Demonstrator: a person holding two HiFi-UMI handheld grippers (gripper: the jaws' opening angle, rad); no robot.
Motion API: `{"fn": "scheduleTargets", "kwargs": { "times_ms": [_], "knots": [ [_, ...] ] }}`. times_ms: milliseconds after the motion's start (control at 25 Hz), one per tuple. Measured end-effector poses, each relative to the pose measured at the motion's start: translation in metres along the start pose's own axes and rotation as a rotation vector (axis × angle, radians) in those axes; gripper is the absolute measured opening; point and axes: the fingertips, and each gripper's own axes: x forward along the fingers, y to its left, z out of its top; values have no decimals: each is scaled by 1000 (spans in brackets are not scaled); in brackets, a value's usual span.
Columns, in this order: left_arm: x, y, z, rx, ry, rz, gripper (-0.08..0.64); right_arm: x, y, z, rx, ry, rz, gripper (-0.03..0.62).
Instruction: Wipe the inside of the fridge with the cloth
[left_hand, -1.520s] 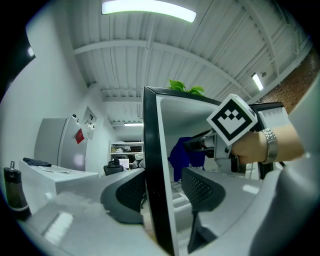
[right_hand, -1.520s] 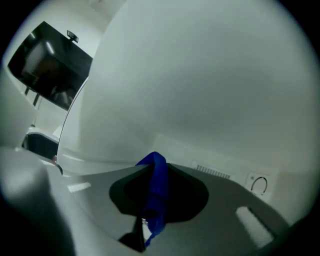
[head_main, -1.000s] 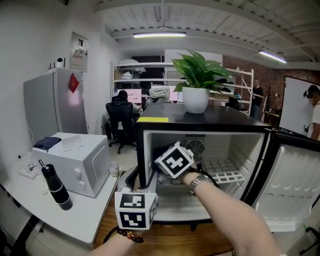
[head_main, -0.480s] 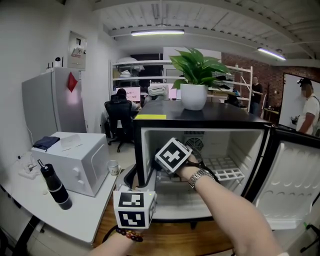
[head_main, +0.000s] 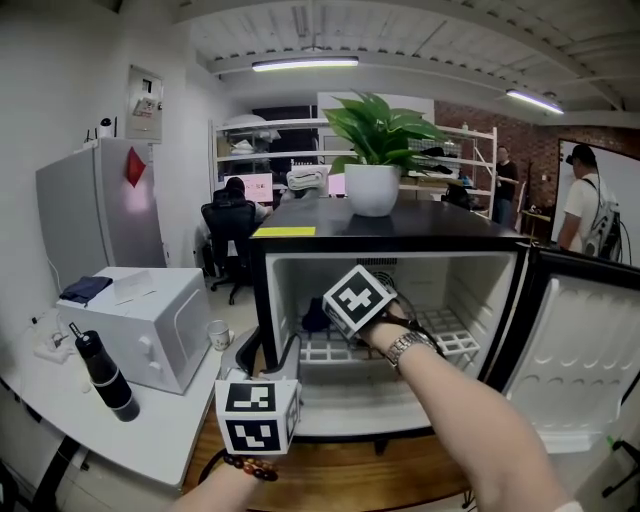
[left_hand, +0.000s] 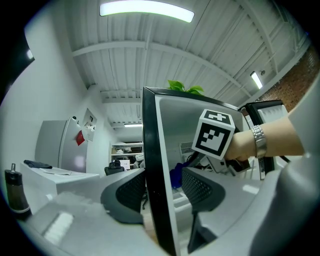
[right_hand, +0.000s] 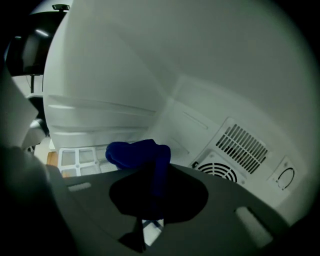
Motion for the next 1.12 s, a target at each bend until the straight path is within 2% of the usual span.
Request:
{"fn": "scheduleTargets", "kwargs": {
  "times_ms": [600,1120],
  "knots": [
    [1,0,1,-2,16,32,222,-24,-56,-53,84,87,-95,48],
    [0,1,0,3,22,40,222,-59,-107,-110,209,158,-208,48]
  ]
}}
